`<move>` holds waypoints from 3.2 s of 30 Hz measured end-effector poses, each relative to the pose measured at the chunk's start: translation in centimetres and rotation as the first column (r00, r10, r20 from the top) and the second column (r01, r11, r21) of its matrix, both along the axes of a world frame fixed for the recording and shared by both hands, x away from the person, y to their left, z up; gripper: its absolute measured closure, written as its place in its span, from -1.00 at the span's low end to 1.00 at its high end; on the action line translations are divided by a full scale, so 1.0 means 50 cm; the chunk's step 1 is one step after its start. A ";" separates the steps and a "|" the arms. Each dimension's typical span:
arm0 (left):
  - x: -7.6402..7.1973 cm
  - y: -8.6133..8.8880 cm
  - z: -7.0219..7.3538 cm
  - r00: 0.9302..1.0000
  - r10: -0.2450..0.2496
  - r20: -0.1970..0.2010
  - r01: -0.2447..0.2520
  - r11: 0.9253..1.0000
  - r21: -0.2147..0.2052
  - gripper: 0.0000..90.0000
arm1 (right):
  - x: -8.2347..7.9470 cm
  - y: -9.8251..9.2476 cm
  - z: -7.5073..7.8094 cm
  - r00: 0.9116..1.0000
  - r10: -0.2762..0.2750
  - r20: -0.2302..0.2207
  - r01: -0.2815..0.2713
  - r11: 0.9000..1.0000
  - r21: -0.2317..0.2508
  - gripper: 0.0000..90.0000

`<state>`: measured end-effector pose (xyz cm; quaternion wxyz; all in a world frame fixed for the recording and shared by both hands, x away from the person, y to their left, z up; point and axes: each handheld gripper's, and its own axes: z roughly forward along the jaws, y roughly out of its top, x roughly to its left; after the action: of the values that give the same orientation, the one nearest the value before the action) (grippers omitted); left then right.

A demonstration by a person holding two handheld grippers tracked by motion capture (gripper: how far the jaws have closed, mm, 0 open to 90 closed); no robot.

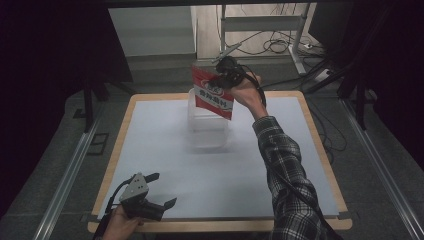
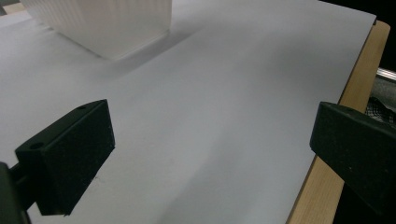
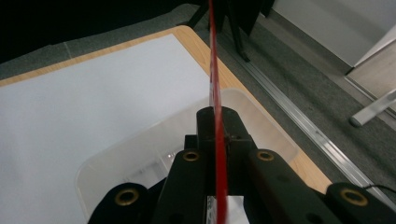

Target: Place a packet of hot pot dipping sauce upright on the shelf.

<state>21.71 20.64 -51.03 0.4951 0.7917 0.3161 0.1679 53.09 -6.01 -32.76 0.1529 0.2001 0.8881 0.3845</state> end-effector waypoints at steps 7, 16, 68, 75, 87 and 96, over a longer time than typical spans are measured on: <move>0.000 0.000 0.000 1.000 -0.001 -0.001 0.001 1.000 0.000 -1.00 | 0.005 0.035 -0.008 1.000 0.025 -0.001 -0.025 1.000 0.012 0.96; 0.000 -0.001 0.000 1.000 0.000 -0.001 0.000 1.000 -0.001 -1.00 | 0.023 0.038 -0.053 1.000 -0.005 -0.027 0.005 1.000 0.003 0.95; -0.001 -0.002 -0.001 1.000 -0.002 -0.001 0.002 1.000 0.002 -0.99 | -0.008 -0.009 -0.064 0.996 -0.076 0.038 0.073 0.995 0.065 -0.49; -0.001 -0.001 -0.001 1.000 -0.003 0.000 0.003 1.000 0.006 -0.99 | -0.015 -0.027 -0.061 0.996 -0.084 0.027 0.081 0.991 0.104 -0.70; -0.001 -0.004 -0.001 1.000 -0.003 0.001 0.003 1.000 0.006 -0.99 | -0.032 -0.062 -0.067 0.993 -0.119 0.016 0.116 0.985 0.126 -0.89; -0.001 -0.004 -0.001 1.000 -0.002 0.001 0.002 1.000 0.007 -0.99 | -0.046 -0.080 -0.081 0.991 -0.136 0.013 0.133 0.983 0.126 -1.00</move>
<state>21.64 20.44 -51.10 0.4927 0.7937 0.3144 0.1689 50.79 -10.01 -36.80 0.1753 0.2647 0.8451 0.4302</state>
